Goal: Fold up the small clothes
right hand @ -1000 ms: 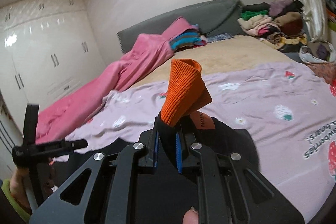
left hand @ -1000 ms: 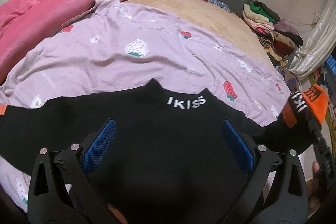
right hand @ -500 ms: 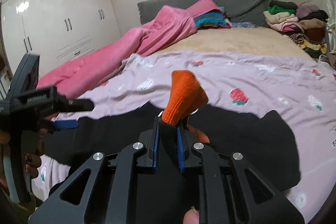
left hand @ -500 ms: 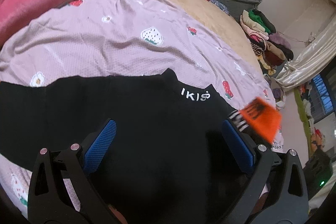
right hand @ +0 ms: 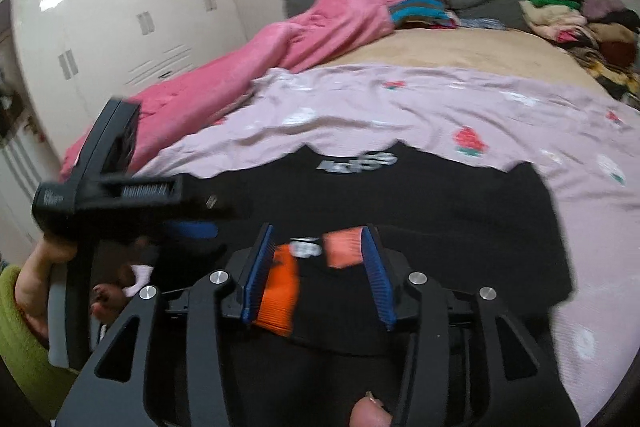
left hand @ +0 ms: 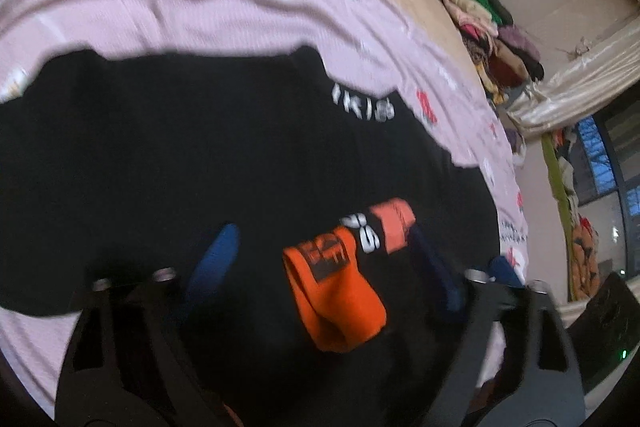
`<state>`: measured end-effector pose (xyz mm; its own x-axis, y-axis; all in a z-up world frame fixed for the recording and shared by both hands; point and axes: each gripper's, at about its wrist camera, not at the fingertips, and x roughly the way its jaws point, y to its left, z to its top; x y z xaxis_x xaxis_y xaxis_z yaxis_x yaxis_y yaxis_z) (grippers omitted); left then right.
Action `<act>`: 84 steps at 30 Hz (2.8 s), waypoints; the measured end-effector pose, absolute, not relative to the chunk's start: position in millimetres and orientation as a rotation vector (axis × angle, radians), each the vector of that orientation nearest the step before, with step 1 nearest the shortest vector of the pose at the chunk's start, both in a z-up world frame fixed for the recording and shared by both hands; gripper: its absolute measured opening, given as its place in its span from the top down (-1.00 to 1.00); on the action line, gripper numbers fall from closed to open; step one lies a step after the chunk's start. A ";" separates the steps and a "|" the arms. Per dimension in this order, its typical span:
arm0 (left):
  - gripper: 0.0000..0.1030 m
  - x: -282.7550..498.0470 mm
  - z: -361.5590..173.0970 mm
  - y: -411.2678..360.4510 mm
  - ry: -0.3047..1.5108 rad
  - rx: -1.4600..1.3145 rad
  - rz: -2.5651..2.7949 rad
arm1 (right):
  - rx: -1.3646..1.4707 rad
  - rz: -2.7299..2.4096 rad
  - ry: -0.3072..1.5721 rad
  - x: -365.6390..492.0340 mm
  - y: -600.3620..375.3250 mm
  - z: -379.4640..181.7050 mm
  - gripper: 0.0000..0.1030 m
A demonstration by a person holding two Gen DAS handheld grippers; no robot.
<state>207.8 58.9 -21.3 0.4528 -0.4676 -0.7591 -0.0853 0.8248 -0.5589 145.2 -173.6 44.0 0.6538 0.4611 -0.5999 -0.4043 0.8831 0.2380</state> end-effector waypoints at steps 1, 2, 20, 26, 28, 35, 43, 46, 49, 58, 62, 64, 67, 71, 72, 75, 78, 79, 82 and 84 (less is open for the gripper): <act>-0.20 207.4 -26.7 54.2 1.108 -0.582 -0.258 | 0.092 0.473 0.707 145.6 -181.9 43.3 0.15; -0.20 206.7 -32.4 47.8 1.127 -0.574 -0.261 | 0.095 0.451 0.709 145.1 -189.8 43.0 0.15; 0.89 186.8 52.8 22.1 0.849 -0.353 -0.273 | 0.150 0.233 0.679 148.0 -274.8 47.2 0.13; 0.89 186.1 41.6 59.9 0.880 -0.436 -0.217 | 0.123 0.250 0.684 158.5 -260.5 47.6 0.13; 0.89 184.7 33.8 67.8 0.897 -0.444 -0.200 | 0.101 0.259 0.710 164.2 -250.5 42.9 0.13; 0.81 173.2 22.5 82.4 0.904 -0.372 -0.093 | 0.039 0.287 0.782 179.6 -223.5 26.9 0.11; 0.80 174.9 5.6 71.2 0.957 -0.339 -0.136 | -0.019 0.323 0.855 193.6 -194.8 7.1 -0.08; 0.70 173.5 -11.8 63.8 1.004 -0.312 -0.135 | -0.029 0.325 0.889 196.3 -189.7 -3.2 -0.08; 0.53 171.4 -30.1 64.1 1.047 -0.294 -0.117 | -0.040 0.321 0.921 197.9 -186.9 -13.1 -0.14; 0.34 159.4 -29.1 82.1 1.030 -0.327 -0.123 | -0.060 0.276 1.001 201.3 -188.1 -29.5 -0.28; 0.24 149.2 -15.4 94.0 0.992 -0.335 -0.099 | -0.049 0.316 0.945 190.9 -181.7 -11.7 -0.43; 0.04 146.2 -10.0 100.2 0.979 -0.338 -0.086 | -0.051 0.329 0.921 185.7 -176.0 -4.4 -0.54; -0.23 140.8 -2.2 109.8 0.955 -0.340 -0.063 | -0.048 0.352 0.881 178.7 -167.0 8.5 -0.65; -0.55 131.2 6.0 123.4 0.923 -0.349 -0.023 | -0.050 0.369 0.831 173.8 -155.7 23.3 -0.85; -0.61 128.7 7.9 126.9 0.917 -0.346 -0.013 | -0.048 0.375 0.818 171.8 -152.6 27.6 -0.86; -0.73 121.4 12.3 138.0 0.899 -0.348 0.022 | -0.047 0.391 0.795 167.2 -143.0 37.2 -0.88; -0.74 114.2 15.2 150.2 0.885 -0.360 0.050 | -0.056 0.409 0.780 164.8 -131.1 43.8 -0.89; -0.74 112.1 15.5 153.7 0.882 -0.361 0.060 | -0.058 0.418 0.774 163.9 -127.1 46.1 -0.89; -0.74 104.0 17.2 168.0 0.872 -0.373 0.095 | -0.064 0.445 0.760 161.6 -114.2 51.5 -0.90; -0.74 98.4 18.4 178.9 0.864 -0.383 0.123 | -0.068 0.467 0.752 159.9 -104.8 54.8 -0.90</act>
<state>98.4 178.9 18.4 0.6475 -0.0483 -0.7605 -0.2581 0.9251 -0.2785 159.9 -104.8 54.8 0.6336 0.3836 -0.6719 -0.4318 0.8959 0.1044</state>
